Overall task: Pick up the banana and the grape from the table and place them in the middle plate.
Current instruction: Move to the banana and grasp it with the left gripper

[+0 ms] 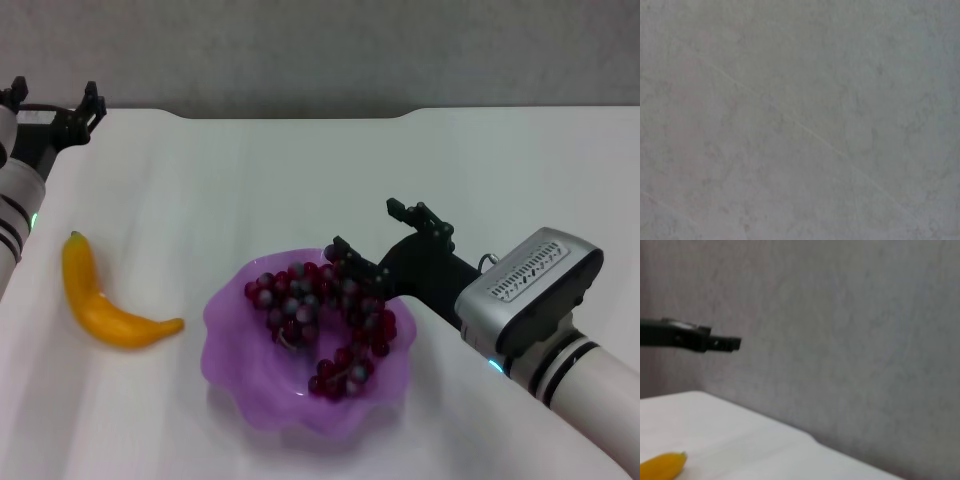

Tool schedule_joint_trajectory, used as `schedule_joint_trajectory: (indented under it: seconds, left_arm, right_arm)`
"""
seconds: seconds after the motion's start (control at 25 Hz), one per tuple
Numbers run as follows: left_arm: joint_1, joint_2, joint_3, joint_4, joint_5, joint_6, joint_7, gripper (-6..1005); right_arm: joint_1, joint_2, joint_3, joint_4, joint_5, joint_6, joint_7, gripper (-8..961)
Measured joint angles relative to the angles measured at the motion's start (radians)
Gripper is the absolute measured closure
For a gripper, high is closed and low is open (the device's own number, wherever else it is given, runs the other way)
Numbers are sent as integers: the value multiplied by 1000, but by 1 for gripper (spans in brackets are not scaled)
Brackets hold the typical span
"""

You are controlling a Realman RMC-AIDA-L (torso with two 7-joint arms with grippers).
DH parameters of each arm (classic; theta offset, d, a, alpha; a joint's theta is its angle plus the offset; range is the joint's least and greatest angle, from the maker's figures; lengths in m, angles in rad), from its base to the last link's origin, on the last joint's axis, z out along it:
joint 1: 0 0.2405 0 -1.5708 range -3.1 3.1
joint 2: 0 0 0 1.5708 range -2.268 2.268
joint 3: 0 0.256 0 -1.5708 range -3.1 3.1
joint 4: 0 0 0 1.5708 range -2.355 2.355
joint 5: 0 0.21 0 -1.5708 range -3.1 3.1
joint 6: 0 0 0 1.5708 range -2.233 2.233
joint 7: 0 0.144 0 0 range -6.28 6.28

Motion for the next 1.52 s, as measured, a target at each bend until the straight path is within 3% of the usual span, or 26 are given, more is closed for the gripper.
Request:
schedule_joint_trajectory:
  seconds: [0.12,0.48,0.96,1.52]
  left_arm:
    - [0,-1,0,1,0,0,3,174]
    - [9,-2,0,-2,2,-1,9,179]
    - [9,-2,0,3,1,-1,10,185]
    - [21,-2,-14,2,-12,6,-54,192]
  right_arm:
    - [0,-1,6,11,3,-32,3,91]
    - [-69,-4,66,102,7,-366,-3,100]
    - [-119,-4,310,170,26,-379,13,102]
    - [-145,-4,332,272,357,-443,73,101]
